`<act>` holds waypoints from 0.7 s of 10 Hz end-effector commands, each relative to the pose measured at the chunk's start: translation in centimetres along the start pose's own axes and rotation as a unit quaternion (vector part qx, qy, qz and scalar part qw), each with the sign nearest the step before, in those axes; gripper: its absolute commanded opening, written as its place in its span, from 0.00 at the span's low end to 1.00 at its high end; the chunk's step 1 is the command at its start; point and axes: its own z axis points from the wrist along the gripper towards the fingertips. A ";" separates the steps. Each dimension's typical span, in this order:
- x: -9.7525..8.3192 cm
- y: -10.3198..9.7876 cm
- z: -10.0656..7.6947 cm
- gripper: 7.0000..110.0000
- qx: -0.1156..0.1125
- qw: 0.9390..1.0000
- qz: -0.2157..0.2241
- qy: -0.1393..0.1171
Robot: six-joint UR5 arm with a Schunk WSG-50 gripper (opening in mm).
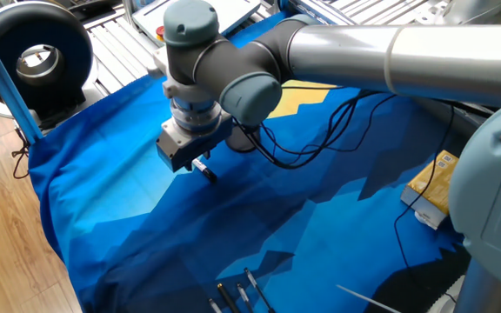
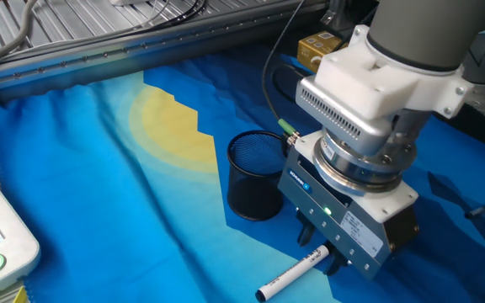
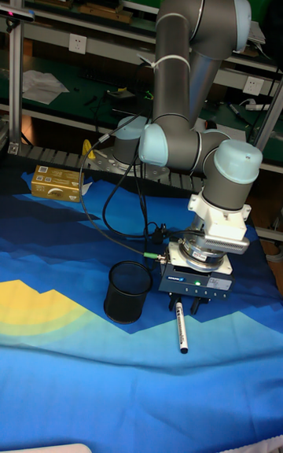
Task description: Put the pen into the pen holder
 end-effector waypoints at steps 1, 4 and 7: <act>0.0 -0.2 0.3 0.36 -0.004 1.000 0.002 -0.003; 0.1 -0.2 0.6 0.36 -0.007 1.000 0.003 -0.006; 0.2 -0.5 0.9 0.36 -0.006 1.000 0.000 -0.009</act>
